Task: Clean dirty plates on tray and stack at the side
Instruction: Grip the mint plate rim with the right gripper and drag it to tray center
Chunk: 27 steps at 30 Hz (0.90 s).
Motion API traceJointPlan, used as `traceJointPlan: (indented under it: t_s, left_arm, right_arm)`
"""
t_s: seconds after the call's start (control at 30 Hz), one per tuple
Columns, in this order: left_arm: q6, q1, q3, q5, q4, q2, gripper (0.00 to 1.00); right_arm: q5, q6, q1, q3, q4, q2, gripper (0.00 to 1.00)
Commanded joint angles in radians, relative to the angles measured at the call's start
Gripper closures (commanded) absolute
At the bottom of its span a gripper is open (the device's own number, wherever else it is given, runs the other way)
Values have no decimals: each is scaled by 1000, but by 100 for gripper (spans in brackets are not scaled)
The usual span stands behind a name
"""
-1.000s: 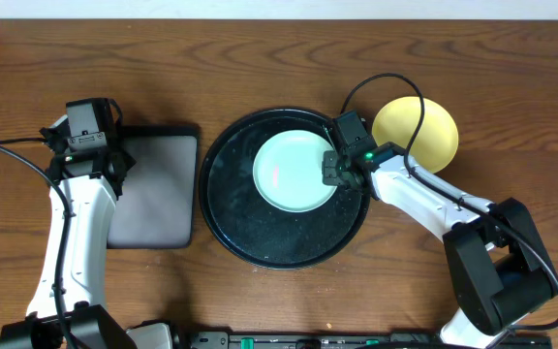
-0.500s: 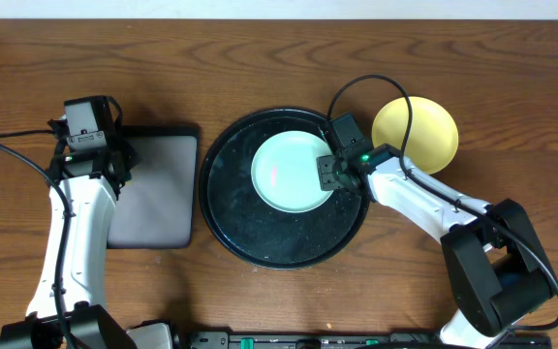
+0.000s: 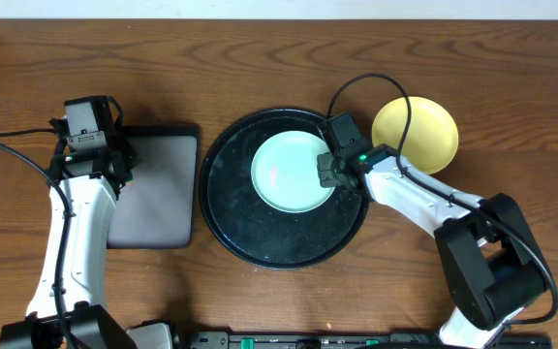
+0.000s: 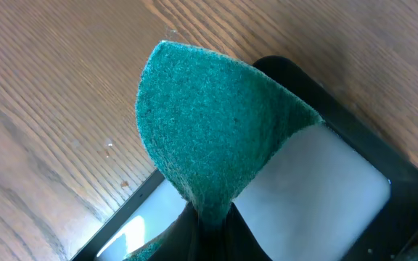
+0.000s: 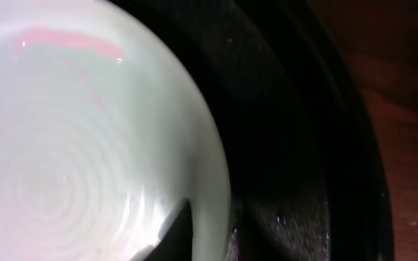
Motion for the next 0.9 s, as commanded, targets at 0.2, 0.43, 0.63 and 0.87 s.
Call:
traceJointPlan:
  t_s: [0.2, 0.43, 0.63, 0.87]
  left_arm:
    - [10, -2, -6, 6, 5, -16, 93]
    - [10, -2, -6, 6, 5, -16, 92]
    - [10, -2, -6, 6, 5, -16, 92]
    - [10, -2, -6, 6, 4, -16, 92]
  right_arm:
    - [14, -43, 6, -5, 62, 9, 92]
    - [13, -132, 7, -5, 37, 9, 49]
    - [-6, -10, 12, -7, -29, 10, 70]
    - [-1, -11, 15, -10, -8, 10, 99]
